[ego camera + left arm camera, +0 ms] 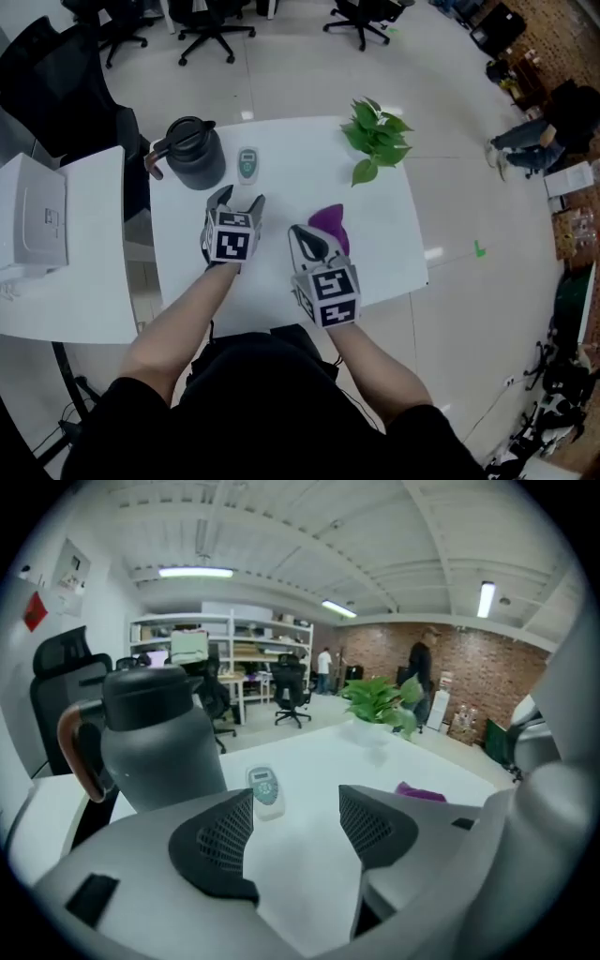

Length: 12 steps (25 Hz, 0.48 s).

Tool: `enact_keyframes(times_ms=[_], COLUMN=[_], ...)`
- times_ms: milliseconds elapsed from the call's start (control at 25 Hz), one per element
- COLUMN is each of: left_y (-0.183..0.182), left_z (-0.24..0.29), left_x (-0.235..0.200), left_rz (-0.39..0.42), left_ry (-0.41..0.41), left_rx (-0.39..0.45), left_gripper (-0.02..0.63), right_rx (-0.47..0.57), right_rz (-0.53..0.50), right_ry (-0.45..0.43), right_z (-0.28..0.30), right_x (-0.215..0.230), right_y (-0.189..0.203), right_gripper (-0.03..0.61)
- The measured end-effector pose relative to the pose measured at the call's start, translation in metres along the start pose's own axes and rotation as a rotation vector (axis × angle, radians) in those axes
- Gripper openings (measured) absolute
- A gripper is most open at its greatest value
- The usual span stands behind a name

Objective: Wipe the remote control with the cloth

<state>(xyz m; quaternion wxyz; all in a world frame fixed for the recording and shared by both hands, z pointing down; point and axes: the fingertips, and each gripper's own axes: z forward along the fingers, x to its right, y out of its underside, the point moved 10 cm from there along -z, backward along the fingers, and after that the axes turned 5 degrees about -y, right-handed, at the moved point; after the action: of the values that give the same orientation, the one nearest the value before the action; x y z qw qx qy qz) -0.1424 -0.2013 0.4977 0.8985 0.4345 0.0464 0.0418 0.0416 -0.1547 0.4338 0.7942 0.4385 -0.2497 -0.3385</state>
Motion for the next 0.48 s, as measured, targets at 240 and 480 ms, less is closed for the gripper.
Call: enact_keyframes(times_ms=[240,480], left_y=[0.007,0.010], left_z=[0.081,0.126], left_x=[-0.010,-0.018], left_rz=[-0.103,-0.189], left_ry=[-0.126,-0.207], left_rx=[-0.095,-0.130], left_gripper=[0.316,0.328], right_rx=[-0.037,-0.077], right_rz=[0.027,0.057], right_ry=[-0.048,-0.082], right_z=[0.040,0.049], right_x=[0.048,0.066], right_y=[0.015,0.036], right_gripper=[0.017,0.017])
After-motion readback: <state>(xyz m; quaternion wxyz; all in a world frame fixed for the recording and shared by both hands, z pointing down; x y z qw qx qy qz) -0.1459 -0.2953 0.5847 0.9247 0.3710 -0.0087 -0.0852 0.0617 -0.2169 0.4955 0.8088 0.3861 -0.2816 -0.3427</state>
